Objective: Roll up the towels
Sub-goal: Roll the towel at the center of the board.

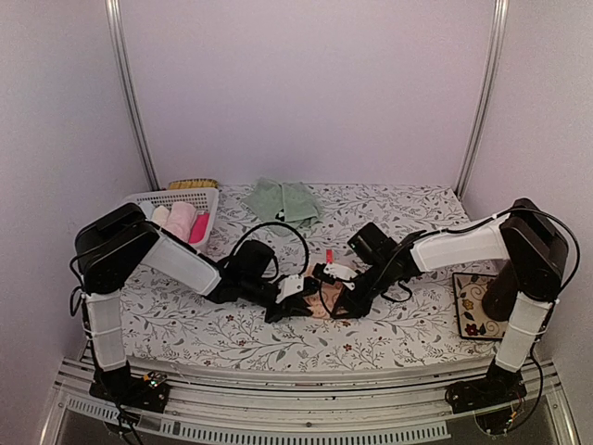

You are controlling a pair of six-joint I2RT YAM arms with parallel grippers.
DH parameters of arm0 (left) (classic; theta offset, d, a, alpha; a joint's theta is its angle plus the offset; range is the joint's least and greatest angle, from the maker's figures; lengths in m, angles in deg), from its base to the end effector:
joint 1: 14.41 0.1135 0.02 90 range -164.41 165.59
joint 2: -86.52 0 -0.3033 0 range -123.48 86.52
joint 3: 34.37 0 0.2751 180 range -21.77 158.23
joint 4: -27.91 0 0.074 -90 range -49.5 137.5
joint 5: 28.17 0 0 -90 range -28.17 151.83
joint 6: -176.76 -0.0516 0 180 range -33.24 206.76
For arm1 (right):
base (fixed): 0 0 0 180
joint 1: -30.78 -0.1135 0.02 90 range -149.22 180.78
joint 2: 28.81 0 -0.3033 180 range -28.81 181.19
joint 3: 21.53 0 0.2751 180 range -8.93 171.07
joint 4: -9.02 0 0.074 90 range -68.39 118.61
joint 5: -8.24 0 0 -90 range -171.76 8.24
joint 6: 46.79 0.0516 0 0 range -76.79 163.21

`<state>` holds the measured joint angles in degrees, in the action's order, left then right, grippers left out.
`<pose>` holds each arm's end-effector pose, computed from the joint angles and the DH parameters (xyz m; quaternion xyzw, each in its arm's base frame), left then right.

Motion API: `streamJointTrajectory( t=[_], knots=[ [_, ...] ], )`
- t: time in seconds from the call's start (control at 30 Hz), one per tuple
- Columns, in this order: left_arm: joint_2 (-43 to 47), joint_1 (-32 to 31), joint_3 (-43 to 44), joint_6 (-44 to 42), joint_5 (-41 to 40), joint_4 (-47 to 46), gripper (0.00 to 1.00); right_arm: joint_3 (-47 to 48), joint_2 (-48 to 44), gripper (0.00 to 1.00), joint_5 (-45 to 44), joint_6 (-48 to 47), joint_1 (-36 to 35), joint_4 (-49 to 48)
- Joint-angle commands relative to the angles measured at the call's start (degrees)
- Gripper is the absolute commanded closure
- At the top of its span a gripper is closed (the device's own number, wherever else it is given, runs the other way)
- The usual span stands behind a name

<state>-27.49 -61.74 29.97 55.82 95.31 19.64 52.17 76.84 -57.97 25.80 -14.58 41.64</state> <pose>0.2564 -0.3202 0.1034 0.6428 0.6022 -0.3160 0.3526 0.2573 0.2902 0.1505 -0.5358 0.7912 0.2471 0.1604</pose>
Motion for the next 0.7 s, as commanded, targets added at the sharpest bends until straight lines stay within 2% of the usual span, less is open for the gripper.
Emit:
streamJointTrajectory(
  t=[0.0,0.1,0.17,0.43,0.67],
  knots=[
    [-3.0,1.8,4.9,3.4,4.8,9.0,1.0,-4.8,-7.9,0.53,-9.1,0.5,0.4,-5.9],
    [-4.7,2.2,7.6,4.7,5.2,12.0,1.0,-10.3,-13.5,0.43,-12.9,0.7,0.3,-11.4],
    [-5.4,2.4,8.8,5.5,5.7,13.0,1.0,-13.1,-16.9,0.4,-14.5,0.1,0.3,-13.9],
    [-8.3,3.6,15.5,9.1,8.4,19.8,1.0,-22.2,-27.3,0.38,-23.2,-1.7,-2.0,-22.9],
    [-13.1,5.9,22.1,14.8,11.9,26.2,1.0,-29.0,-31.1,0.36,-32.4,-13.9,-9.9,-31.9]
  ],
)
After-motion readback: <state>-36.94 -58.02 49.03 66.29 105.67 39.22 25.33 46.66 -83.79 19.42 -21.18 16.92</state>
